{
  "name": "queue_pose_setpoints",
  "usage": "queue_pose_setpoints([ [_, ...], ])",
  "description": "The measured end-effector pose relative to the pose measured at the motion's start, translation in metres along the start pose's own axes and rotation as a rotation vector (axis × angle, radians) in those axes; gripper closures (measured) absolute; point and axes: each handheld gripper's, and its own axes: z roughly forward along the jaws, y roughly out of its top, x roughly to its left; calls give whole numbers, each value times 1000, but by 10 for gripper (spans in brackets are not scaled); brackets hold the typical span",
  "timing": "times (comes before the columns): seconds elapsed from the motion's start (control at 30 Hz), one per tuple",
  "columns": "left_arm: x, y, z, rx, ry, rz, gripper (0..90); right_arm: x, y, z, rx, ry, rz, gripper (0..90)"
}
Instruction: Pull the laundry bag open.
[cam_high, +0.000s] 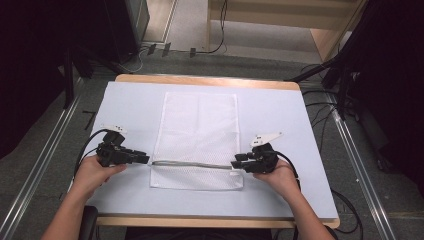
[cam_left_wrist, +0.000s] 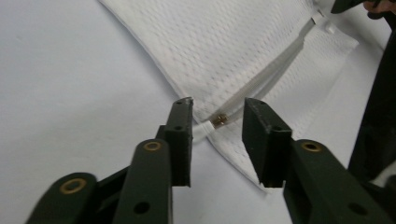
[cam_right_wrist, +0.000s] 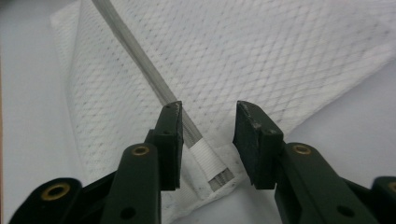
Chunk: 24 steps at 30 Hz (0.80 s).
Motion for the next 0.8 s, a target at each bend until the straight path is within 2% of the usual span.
queue_pose_setpoints([
  [0.13, 3, -1, -5, -41, 40, -11, 576, -4, 1, -5, -15, -25, 17, 586],
  [0.3, 7, -1, -8, -42, 80, -18, 563, -9, 0, -12, -33, -60, 26, 540],
  [0.37, 10, -1, -9, -53, 105, -29, 530, -12, -1, -15, -44, -74, 27, 512],
  [0.6, 22, -4, -14, -89, 200, -49, 414, -26, -6, -24, -78, -135, 82, 457],
  [0.8, 30, -5, -16, -103, 234, -60, 372, -37, -11, -29, -84, -176, 129, 430],
])
